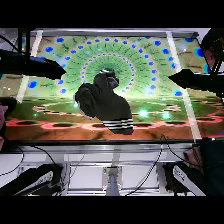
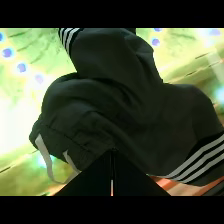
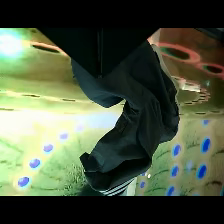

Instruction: Fold the clothes and pants, and hang the long-sleeved shirts on hangers.

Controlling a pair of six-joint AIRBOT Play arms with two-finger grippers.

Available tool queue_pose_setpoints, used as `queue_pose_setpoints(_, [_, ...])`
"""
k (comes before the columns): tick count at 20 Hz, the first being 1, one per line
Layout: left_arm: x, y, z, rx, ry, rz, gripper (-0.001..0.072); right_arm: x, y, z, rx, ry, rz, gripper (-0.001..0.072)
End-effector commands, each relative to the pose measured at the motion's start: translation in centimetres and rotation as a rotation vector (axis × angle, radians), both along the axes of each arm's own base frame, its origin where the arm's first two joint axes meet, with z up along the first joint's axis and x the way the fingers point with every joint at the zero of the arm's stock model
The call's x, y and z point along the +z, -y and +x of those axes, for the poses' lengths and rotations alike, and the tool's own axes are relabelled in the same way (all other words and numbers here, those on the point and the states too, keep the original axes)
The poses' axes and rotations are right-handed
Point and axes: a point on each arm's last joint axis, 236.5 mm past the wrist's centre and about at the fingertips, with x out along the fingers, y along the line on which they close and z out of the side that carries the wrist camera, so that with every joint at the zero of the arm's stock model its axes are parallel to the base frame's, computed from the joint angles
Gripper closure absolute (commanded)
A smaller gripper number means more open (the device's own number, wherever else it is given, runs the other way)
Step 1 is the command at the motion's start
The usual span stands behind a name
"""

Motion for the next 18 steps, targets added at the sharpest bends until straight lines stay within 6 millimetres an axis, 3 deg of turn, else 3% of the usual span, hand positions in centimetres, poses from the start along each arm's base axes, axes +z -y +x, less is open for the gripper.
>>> queue_pose_setpoints(1, [0.0, 0.0, 0.0, 0.001, 0.0, 0.0, 0.0683, 0.0, -0.1, 0.0, 0.001, 0.001, 0.0, 0.0703])
queue_pose_setpoints(4, [-0.3, -0.1, -0.2, 0.014, -0.022, -0.008, 0.0684, 0.0, 0.0, 0.0, 0.001, 0.001, 0.0, 0.0703])
queue_pose_setpoints(7, [-2.1, -1.4, -0.5, 0.077, -0.086, -0.025, 0.0685, 0.0, 0.0, 0.0, 0.001, 0.001, 0.0, 0.0703])
queue_pose_setpoints(11, [-7.1, -3.0, -2.4, 0.12, -0.21, -0.016, 0.0685, 0.0, 0.0, 0.0, 0.0, 0.002, 0.0, 0.0703])
queue_pose_setpoints(18, [-16.6, -4.4, -8.2, 0.205, -0.411, -0.038, 0.0685, 0.4, 0.3, 0.6, -0.026, 0.023, 0.001, 0.0706])
